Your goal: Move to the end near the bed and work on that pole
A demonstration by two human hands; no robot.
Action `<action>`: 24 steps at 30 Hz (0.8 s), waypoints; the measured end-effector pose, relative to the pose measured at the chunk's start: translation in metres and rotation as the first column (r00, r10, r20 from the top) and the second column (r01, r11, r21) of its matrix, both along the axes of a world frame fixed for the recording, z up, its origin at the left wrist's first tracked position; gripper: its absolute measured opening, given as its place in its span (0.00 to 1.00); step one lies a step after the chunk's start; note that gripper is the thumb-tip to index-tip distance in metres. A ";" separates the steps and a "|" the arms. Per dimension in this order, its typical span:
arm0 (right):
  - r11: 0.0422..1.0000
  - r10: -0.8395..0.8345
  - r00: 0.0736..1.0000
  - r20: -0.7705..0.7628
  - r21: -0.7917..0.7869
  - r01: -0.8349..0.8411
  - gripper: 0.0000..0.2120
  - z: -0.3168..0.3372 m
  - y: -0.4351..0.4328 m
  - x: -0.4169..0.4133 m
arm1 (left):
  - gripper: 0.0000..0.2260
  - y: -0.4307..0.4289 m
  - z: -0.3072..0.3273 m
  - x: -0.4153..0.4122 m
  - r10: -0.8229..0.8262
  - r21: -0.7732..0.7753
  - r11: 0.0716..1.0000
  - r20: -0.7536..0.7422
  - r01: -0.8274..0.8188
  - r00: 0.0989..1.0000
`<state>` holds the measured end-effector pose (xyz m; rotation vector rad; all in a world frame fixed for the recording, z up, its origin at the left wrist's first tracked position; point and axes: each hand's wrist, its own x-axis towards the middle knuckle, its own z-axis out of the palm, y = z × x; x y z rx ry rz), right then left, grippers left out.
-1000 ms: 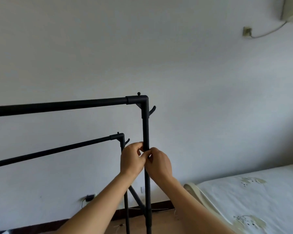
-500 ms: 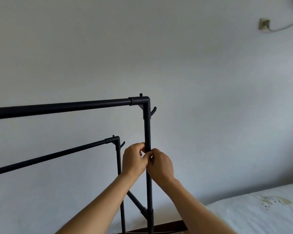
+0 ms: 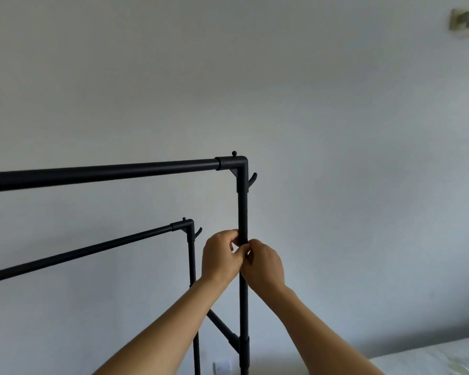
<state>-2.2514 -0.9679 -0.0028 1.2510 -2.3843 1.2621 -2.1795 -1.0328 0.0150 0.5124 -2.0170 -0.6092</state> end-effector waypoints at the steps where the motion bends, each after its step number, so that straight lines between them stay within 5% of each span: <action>1: 1.000 0.014 1.000 -0.004 0.007 -0.014 0.07 0.001 -0.006 -0.022 | 0.02 -0.003 0.002 -0.021 0.004 0.003 1.000 -0.007 -0.004 1.000; 24: 0.996 0.084 0.996 -0.013 0.007 -0.084 0.05 0.006 -0.024 -0.176 | 0.04 -0.017 0.002 -0.172 0.069 0.084 0.994 0.048 -0.073 0.996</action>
